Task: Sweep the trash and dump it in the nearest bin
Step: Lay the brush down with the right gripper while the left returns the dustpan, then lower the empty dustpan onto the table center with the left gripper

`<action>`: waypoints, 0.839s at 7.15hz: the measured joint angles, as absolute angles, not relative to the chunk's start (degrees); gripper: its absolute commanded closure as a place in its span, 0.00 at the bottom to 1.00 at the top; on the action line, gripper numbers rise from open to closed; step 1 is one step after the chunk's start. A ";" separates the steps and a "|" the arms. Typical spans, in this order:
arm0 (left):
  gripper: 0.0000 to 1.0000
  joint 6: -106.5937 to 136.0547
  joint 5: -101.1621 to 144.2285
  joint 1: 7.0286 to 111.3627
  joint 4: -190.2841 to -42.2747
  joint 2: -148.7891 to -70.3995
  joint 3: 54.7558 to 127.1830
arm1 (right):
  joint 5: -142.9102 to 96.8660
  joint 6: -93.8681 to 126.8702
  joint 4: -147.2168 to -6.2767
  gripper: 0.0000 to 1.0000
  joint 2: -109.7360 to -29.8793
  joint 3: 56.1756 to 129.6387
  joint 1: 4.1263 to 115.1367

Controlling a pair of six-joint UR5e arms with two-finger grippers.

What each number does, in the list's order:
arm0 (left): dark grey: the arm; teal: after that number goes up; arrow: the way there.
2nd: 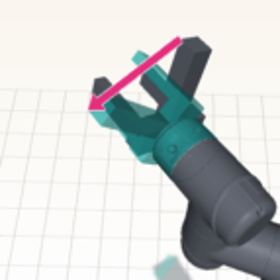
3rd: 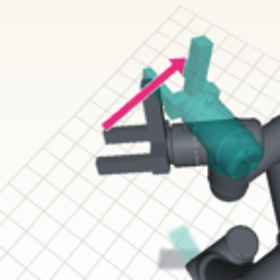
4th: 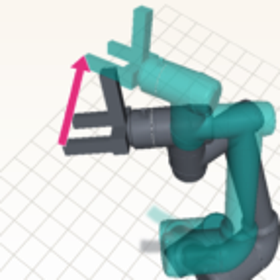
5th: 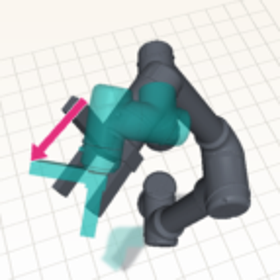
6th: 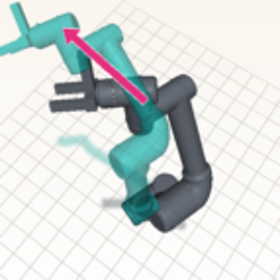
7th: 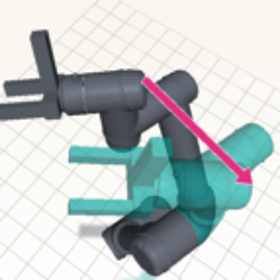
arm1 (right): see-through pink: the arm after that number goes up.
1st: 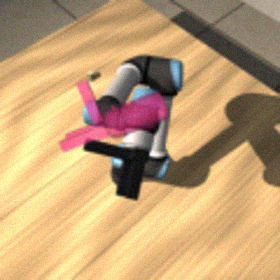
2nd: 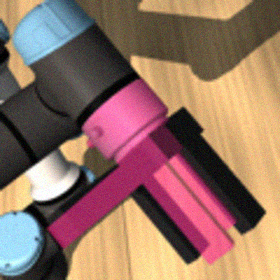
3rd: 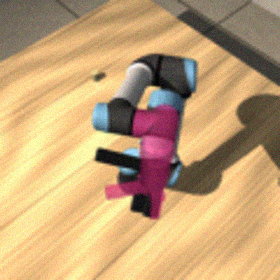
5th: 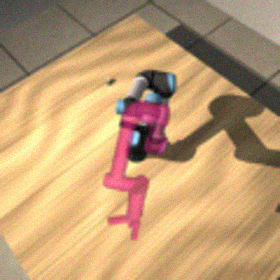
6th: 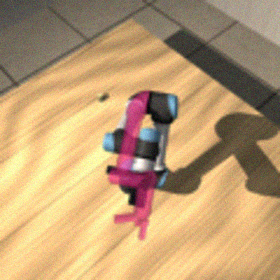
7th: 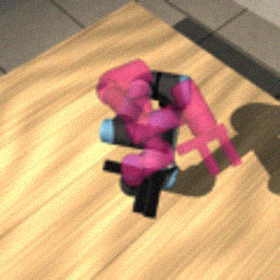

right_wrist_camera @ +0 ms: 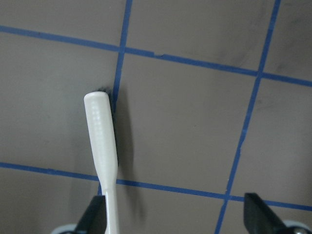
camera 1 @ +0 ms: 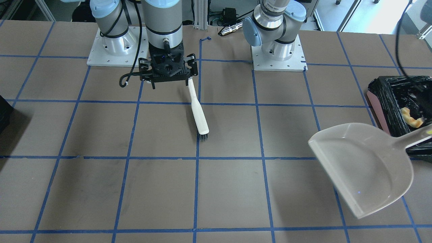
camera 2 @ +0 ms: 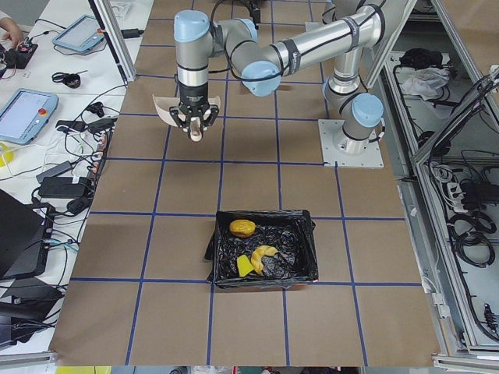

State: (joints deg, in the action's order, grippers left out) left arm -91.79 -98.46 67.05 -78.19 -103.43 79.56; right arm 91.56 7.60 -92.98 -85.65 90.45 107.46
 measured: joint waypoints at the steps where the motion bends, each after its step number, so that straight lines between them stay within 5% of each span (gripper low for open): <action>1: 1.00 -79.14 -96.60 70.81 -79.67 -103.76 80.34 | 91.50 4.36 -90.10 0.00 -85.97 86.97 103.46; 6: 1.00 -26.61 -86.39 84.27 -85.01 -105.86 82.37 | 90.23 -3.44 -88.18 0.00 -88.68 84.60 89.98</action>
State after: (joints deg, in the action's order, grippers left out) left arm -26.61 -86.39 84.27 -85.01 -105.86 82.37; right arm 90.23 -3.44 -88.18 -88.68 84.60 89.98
